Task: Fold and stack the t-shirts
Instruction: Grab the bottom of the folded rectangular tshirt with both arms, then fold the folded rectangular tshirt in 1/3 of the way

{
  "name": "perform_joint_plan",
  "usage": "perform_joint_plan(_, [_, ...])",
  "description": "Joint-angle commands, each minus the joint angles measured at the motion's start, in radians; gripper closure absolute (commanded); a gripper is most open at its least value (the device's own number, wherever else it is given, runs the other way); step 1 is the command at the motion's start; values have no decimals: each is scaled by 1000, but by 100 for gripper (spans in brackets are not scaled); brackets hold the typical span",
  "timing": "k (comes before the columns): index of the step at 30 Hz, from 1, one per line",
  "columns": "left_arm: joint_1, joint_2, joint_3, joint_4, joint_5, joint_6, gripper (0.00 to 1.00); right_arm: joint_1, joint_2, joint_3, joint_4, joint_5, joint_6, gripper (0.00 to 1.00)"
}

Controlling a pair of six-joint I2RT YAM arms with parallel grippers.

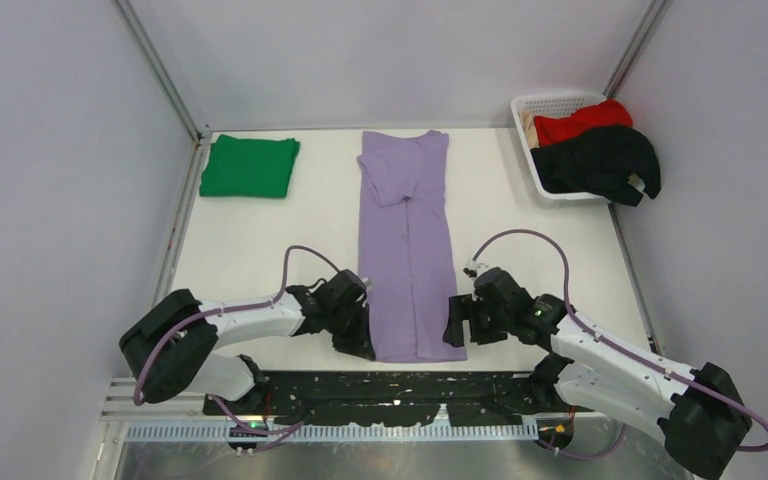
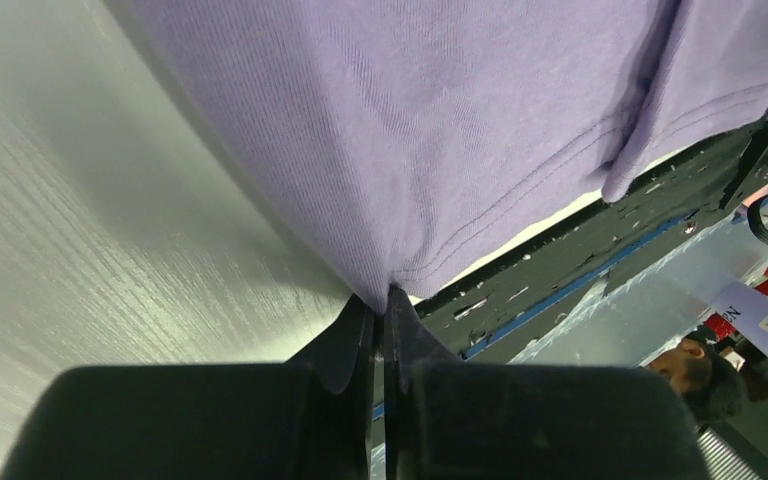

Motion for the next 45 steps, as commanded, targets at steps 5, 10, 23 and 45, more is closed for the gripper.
perform_joint_plan(5, [-6, -54, -36, -101, -98, 6, 100, 115, 31, -25, -57, -45, 60, 35])
perform_joint_plan(10, [-13, -49, -83, -48, -61, -44, 100, 134, 100, -45, -30, -4, 112, 43])
perform_joint_plan(23, [-4, -99, -30, -54, -40, 0, 100, 174, 187, 28, 37, 37, 124, 90])
perform_joint_plan(45, [420, 228, 530, -90, 68, 186, 100, -98, 571, 564, 253, 236, -86, 94])
